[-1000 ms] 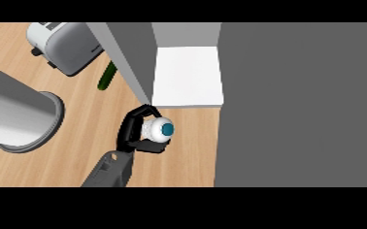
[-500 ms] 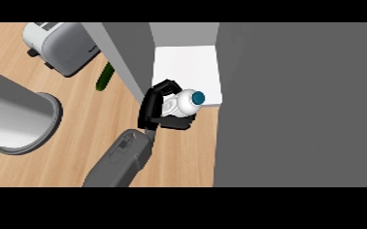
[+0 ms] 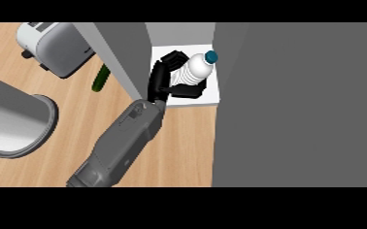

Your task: Pick up the bottled water, place it into the cabinet and close the cabinet

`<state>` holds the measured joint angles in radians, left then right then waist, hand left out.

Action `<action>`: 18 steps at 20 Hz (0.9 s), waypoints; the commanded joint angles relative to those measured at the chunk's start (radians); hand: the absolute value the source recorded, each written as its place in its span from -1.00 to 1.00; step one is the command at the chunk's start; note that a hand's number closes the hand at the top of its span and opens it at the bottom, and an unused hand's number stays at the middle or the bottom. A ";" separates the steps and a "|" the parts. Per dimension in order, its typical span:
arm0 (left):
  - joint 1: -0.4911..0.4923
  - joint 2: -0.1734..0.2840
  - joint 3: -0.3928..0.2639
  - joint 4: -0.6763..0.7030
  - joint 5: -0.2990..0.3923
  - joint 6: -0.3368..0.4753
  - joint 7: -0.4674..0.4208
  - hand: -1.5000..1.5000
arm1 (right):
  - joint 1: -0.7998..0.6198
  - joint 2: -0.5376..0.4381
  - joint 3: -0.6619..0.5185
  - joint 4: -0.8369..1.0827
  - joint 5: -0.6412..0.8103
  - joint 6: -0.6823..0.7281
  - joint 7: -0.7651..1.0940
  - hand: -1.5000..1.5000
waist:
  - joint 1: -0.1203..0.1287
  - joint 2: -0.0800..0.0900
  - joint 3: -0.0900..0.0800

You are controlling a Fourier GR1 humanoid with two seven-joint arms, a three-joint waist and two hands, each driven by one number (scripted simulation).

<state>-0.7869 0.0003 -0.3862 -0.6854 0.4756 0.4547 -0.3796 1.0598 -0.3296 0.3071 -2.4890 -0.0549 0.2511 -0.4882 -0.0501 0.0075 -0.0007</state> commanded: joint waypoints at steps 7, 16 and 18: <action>-0.170 0.000 0.055 0.273 0.044 0.160 -0.025 1.00 | 0.053 -0.033 -0.083 -0.113 -0.125 0.049 0.009 -1.00 | -0.026 0.011 0.000; -0.353 0.021 0.013 0.504 -0.083 0.330 0.031 -1.00 | 0.046 -0.021 -0.069 -0.053 -0.105 0.083 -0.029 -1.00 | -0.039 0.021 0.000; -0.325 0.019 0.020 0.527 -0.089 0.372 -0.019 -1.00 | 0.044 -0.025 -0.077 -0.073 -0.092 0.086 -0.028 -1.00 | -0.032 0.020 -0.001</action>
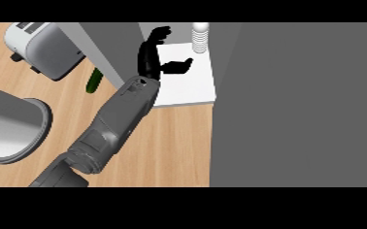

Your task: Pick up the bottled water, place it into the cabinet and close the cabinet

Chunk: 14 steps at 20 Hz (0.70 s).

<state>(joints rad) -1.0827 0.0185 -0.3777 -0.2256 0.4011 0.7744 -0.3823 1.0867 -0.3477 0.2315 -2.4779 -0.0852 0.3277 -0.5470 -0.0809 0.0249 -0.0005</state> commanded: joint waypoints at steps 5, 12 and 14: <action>-0.078 -0.013 0.036 0.050 -0.006 -0.023 -0.068 -1.00 | -0.003 0.017 0.019 -0.047 -0.053 0.011 0.015 -1.00 | 0.001 0.005 -0.001; -0.009 -0.002 0.202 -0.138 0.140 -0.235 -0.320 1.00 | 0.050 -0.020 -0.028 -0.077 -0.064 0.051 -0.013 -1.00 | 0.013 -0.002 -0.004; -0.031 -0.018 0.194 -0.134 0.147 -0.309 -0.300 1.00 | 0.053 -0.012 -0.001 -0.081 -0.058 0.056 -0.015 -1.00 | 0.014 -0.007 -0.002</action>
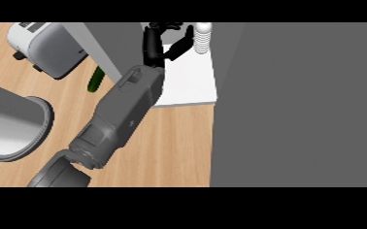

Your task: Pick up the bottled water, place it into the cabinet and close the cabinet

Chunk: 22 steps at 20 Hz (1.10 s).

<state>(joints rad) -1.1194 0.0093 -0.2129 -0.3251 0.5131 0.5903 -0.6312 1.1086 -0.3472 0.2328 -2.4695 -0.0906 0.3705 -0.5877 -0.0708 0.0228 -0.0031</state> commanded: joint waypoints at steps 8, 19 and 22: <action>0.060 -0.009 -0.074 -0.154 0.130 -0.129 -0.020 1.00 | 0.009 0.002 0.027 -0.151 -0.019 -0.010 0.103 -1.00 | 0.031 -0.022 0.002; 0.413 -0.009 -0.328 -0.516 0.271 -0.369 0.036 -1.00 | 0.030 0.022 0.077 -0.189 0.017 -0.057 0.134 -1.00 | 0.069 -0.032 0.001; 0.524 -0.009 -0.446 -0.685 0.309 -0.326 0.059 -1.00 | 0.047 0.017 0.102 -0.189 0.043 -0.064 0.135 -1.00 | 0.074 -0.037 0.001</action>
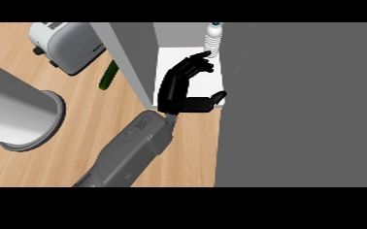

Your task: Pick up the bottled water, place it into the cabinet and close the cabinet

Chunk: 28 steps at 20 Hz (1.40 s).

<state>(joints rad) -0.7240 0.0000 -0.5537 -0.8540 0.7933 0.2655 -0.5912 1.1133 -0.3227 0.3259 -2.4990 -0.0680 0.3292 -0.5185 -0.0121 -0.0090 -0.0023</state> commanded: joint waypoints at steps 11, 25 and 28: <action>0.649 0.237 -0.189 -0.605 -0.057 0.088 -0.051 -1.00 | 0.071 -0.029 0.045 -0.159 0.088 -0.060 0.031 -1.00 | 0.059 -0.008 0.000; 0.915 0.607 -0.049 -0.810 0.013 -0.170 -0.181 -1.00 | -0.172 -0.280 0.157 -0.201 0.277 0.090 0.123 1.00 | 0.069 -0.006 -0.006; 0.981 0.688 -0.002 -0.839 0.035 -0.232 -0.219 -1.00 | -0.226 -0.256 0.240 -0.206 0.260 0.072 0.180 1.00 | 0.075 -0.001 -0.007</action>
<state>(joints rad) 0.1856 0.5958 -0.6109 -1.6551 0.8010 0.0947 -0.7733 0.9327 -0.5739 0.5179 -2.5016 0.0367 0.4231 -0.4483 0.0584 -0.0151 -0.0085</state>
